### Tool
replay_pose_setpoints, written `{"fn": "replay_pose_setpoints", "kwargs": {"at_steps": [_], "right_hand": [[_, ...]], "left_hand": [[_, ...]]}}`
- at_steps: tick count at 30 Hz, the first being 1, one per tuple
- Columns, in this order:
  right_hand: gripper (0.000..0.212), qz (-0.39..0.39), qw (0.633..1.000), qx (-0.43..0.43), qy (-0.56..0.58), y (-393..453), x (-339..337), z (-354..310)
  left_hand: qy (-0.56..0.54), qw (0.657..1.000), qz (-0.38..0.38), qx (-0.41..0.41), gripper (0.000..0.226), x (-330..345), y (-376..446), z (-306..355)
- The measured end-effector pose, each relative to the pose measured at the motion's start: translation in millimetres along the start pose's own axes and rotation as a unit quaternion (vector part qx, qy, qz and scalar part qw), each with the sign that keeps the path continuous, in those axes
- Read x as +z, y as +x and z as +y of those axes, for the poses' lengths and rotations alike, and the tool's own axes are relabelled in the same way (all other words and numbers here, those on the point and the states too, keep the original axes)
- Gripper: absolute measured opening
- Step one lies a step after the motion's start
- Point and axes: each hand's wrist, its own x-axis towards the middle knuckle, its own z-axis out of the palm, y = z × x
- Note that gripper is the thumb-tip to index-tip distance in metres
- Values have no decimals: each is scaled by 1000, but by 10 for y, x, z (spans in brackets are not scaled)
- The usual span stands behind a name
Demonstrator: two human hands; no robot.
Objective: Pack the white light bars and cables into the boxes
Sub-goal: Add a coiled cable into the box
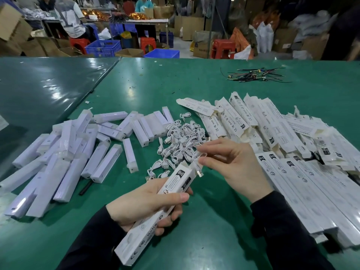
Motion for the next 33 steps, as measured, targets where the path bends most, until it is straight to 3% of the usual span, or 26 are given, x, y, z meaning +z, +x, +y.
{"fn": "replay_pose_setpoints", "kwargs": {"at_steps": [7, 14, 16, 19, 24, 27, 33], "right_hand": [[21, -50, 998, 2, -24, -15, -29, -19], [18, 28, 998, -25, -59, 1, -14, 3], [17, 51, 998, 1, 27, 3, 5, -2], [20, 40, 969, 85, 230, -8, 78, -2], [15, 1, 981, 111, 162, -22, 180, 22], [17, -7, 974, 124, 188, -7, 109, 4], [15, -69, 976, 156, 137, -8, 37, 14]], "left_hand": [[21, 1000, 11, -1, 39, -1, -7, -5], [29, 1000, -8, 1, 35, 29, 15, -8], [17, 1000, -1, 3, 35, 27, 19, -4], [-11, 1000, 22, 12, 38, 12, 28, 2], [-19, 999, 37, 23, 43, 2, 35, 8], [-26, 998, 48, 35, 41, -16, 38, 11], [4, 999, 10, 34, 34, -23, 20, -5]]}}
